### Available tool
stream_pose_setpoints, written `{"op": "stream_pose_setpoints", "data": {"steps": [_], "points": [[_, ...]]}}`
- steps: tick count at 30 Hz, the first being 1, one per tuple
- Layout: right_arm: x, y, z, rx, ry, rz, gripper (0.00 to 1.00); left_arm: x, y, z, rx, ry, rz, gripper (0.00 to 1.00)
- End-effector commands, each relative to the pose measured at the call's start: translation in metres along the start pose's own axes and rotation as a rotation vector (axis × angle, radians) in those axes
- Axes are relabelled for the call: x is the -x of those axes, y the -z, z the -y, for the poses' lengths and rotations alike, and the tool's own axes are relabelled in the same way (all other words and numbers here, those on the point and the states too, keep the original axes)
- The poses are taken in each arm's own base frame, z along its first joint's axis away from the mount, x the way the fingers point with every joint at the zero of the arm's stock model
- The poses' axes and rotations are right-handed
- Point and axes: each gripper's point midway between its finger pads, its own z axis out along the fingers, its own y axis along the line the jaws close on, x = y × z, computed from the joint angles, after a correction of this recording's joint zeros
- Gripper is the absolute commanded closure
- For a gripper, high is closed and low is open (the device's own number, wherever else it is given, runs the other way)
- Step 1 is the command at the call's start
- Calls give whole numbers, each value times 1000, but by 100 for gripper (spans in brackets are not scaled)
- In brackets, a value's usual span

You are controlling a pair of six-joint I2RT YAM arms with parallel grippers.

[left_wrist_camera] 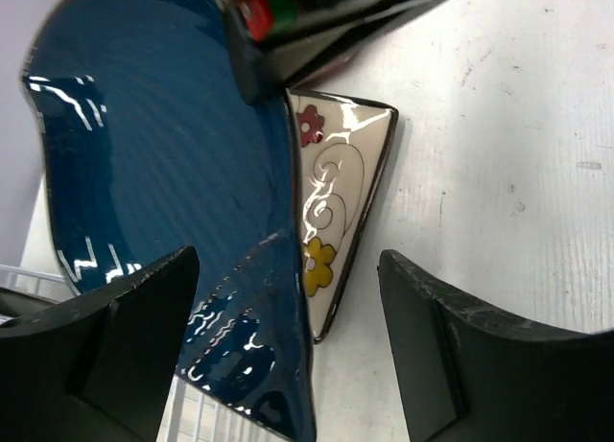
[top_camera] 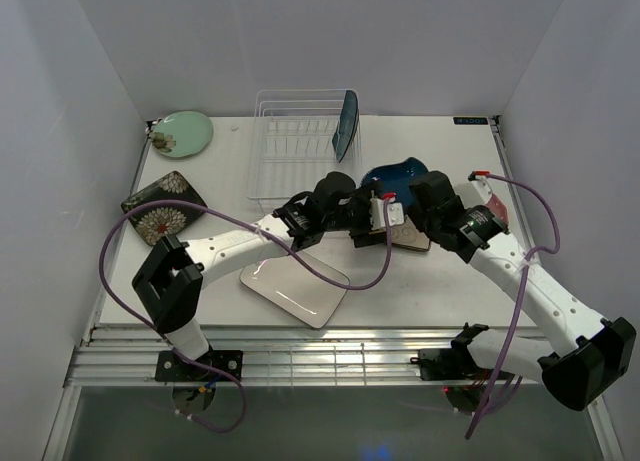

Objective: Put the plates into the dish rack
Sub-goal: Insert the plate into the dish rack.

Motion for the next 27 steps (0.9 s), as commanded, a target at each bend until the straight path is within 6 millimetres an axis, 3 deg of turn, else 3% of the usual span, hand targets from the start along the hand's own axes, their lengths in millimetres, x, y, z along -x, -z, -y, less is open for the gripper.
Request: {"op": "stream_pose_setpoints", "data": {"steps": [1,2,8,12,13,15,23,27], "points": [[31,27,-55,205,-142,60,92,19,0,-2,-17,7,39,15],[32,28,-55,209,-143,59,92,17,-1,-2,-18,8,37,17],[32,33,-54,233,-143,55,92,13,-4,-2,-20,11,26,46],[29,33,-53,239,-133,44,92,12,-5,-3,-12,5,24,73],[29,32,-54,242,-132,41,92,11,-5,-5,-3,4,21,88],[27,32,-55,246,-130,33,92,11,-6,-6,4,1,20,98],[24,30,-53,255,-114,31,92,7,-2,-6,33,19,14,100],[25,34,-53,292,-91,38,90,19,9,-11,80,29,78,100]]}}
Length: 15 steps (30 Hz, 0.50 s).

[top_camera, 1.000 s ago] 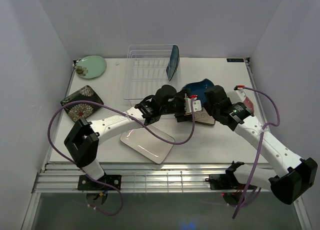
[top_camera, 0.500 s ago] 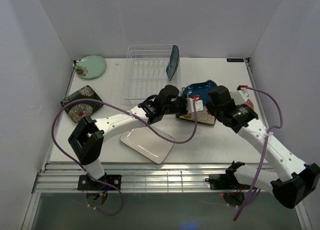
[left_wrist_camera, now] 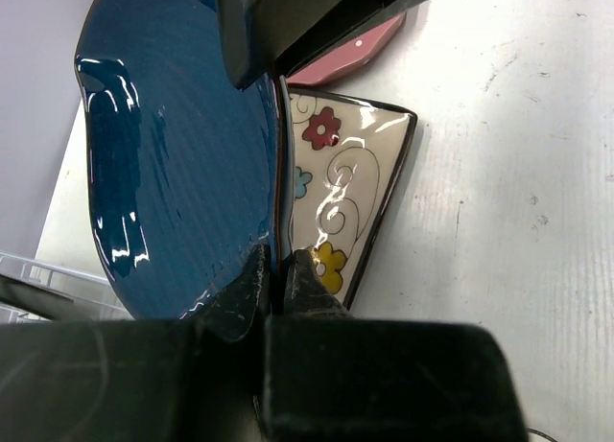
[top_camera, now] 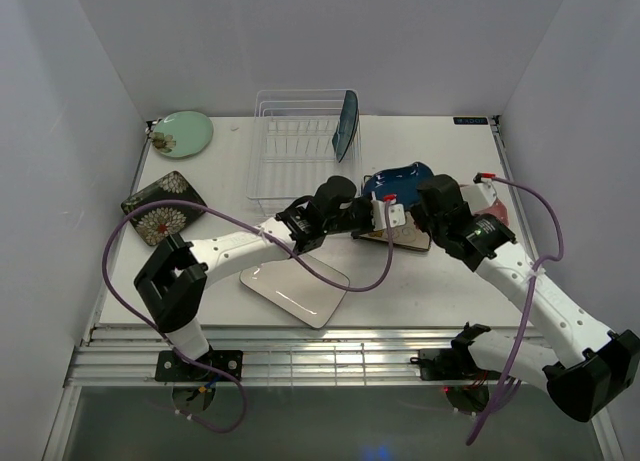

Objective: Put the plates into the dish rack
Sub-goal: Insert the plate into the dish rack.

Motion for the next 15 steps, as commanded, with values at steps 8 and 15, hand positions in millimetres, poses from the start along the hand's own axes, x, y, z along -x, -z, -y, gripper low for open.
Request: {"op": "stream_pose_setpoints", "data": {"steps": [8,15], "points": [[26,34,-53,306,-11,66,34,45,40,-13,92,87,148,100],[36,40,-58,363,77,124,5,53,58,-14,124,114,180,100]]}}
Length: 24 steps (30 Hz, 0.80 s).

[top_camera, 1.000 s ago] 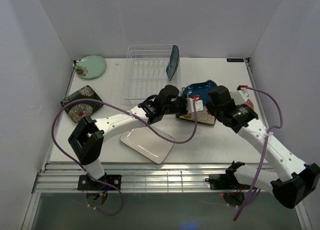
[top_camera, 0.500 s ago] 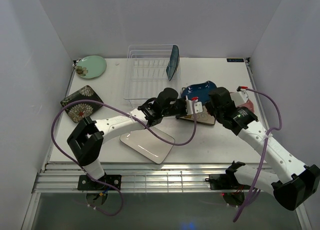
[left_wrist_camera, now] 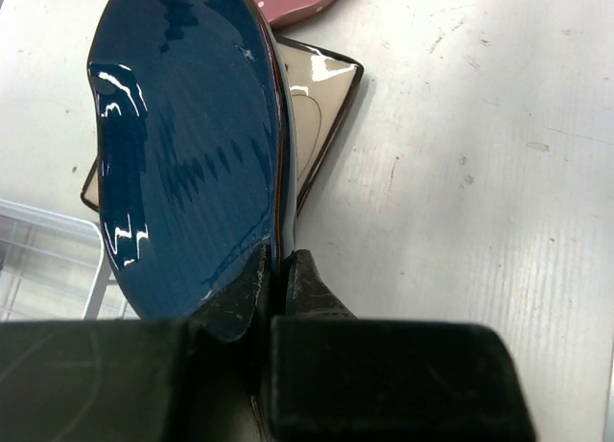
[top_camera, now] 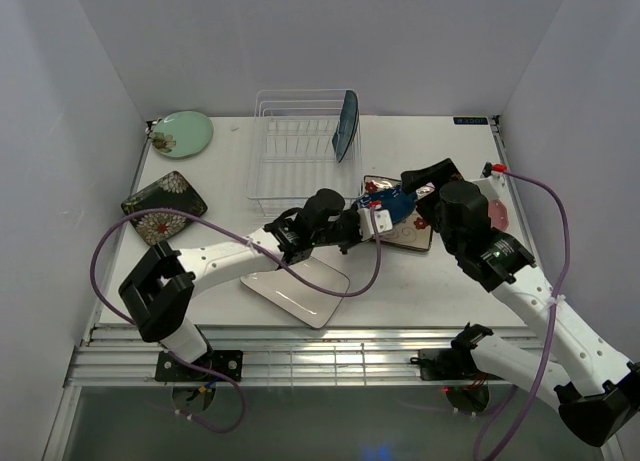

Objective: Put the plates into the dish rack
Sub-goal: Insert the plate into the dish rack.

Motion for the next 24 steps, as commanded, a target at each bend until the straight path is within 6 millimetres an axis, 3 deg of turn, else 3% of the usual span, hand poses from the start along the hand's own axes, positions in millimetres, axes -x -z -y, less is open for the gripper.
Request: {"op": "stream_pose_setpoints", "data": {"steps": [1,7,15,20,24], "points": [[16,2,-16,64,53,63,4,82,43,-33,136,-43,236,100],[11,2,-17,93,87,47,4,92,61,-38,196,-39,297,100],[-17,2,-25,179,93,-69,2,108,90,-36,246,-55,423,100],[-29,-3,-35,218,98,-117,2,97,97,-34,286,-77,449,100],[-40,-6,-45,275,96,-154,2,100,108,-34,321,-97,507,100]]}}
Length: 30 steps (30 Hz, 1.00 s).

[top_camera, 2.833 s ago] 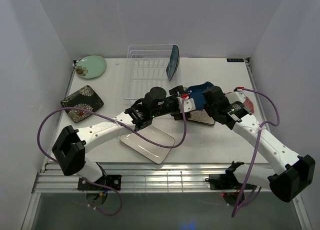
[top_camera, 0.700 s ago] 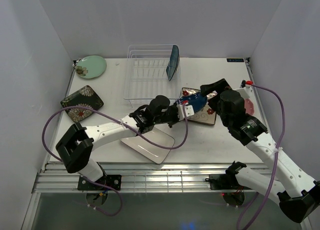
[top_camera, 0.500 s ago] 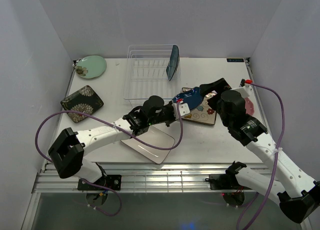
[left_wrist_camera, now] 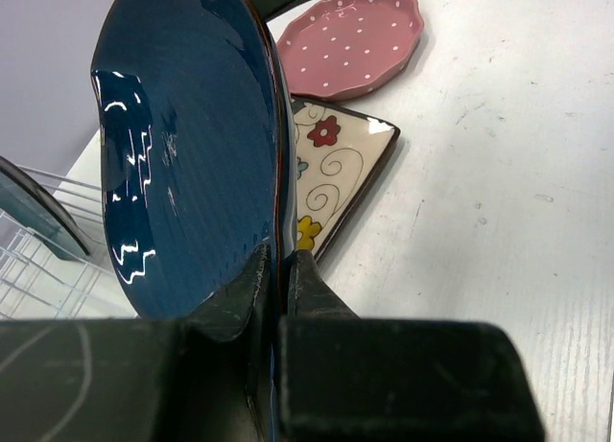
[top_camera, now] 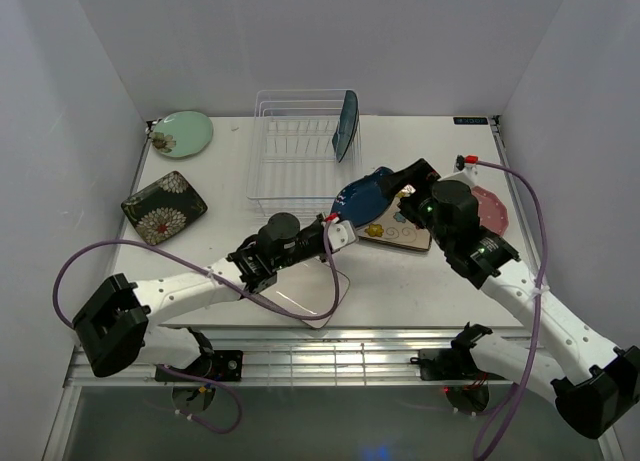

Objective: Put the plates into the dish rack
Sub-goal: Insert the plate into the dish rack.

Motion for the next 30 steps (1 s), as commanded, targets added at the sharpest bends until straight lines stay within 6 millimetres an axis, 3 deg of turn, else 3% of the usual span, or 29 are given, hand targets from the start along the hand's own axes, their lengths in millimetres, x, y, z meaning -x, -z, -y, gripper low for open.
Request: {"op": "stream_pose_setpoints", "data": {"steps": [1,12,18,24,30], "points": [[-5,-4,-24,125,4,-21,2,81,20,-36,148,-87,280,100],[-20,-13,-35,199,10,-74,2,82,37,-49,269,-140,352,100],[-23,-19,-44,236,30,-85,9,83,49,-54,334,-159,412,100],[-28,-22,-60,331,53,-94,15,76,47,-52,338,-165,412,100],[-29,-19,-60,363,98,-89,20,71,46,-53,350,-191,403,100]]}}
